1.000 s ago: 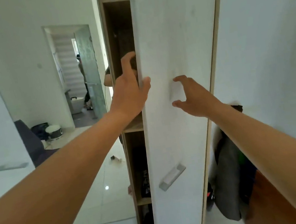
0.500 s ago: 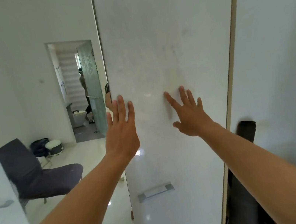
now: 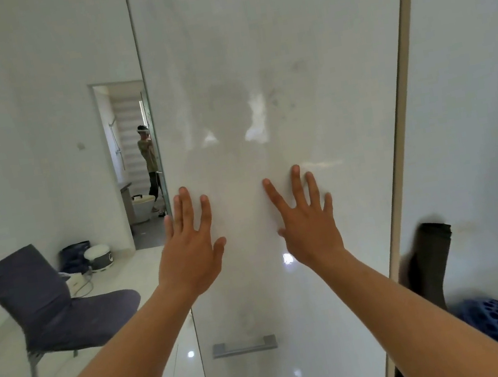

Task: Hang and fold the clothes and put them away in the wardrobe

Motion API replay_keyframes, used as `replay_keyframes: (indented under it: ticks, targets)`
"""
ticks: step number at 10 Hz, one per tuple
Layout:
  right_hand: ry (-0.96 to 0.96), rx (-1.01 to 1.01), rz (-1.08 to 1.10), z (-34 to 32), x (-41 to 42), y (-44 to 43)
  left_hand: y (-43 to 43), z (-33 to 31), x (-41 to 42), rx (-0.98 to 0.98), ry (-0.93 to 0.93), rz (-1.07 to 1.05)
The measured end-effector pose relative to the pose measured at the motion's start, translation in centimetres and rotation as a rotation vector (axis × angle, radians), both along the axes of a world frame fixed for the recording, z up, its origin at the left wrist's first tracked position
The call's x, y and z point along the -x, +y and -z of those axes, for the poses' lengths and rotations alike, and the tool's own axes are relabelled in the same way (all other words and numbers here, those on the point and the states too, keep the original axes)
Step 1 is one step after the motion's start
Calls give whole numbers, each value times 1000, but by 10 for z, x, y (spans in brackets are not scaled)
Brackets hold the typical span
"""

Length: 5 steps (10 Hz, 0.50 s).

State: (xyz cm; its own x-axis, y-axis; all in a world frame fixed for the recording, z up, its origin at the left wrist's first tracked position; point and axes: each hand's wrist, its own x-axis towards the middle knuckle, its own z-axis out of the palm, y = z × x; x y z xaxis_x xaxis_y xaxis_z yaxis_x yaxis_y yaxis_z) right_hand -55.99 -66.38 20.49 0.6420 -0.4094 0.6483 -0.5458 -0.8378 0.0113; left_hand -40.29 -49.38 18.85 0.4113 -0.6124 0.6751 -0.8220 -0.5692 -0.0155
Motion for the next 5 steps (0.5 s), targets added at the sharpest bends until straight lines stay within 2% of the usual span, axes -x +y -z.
replay_keyframes:
  ticks: [2, 4, 5]
  targets:
    - [61, -91, -12, -14, 7, 10, 6, -5, 3, -5, 17, -25]
    - [160, -278, -11, -50, 22, 34, 19, -30, 15, -87, 118, -46]
    - [134, -356, -36, -62, 36, 53, 35, -38, 28, -72, 170, 34]
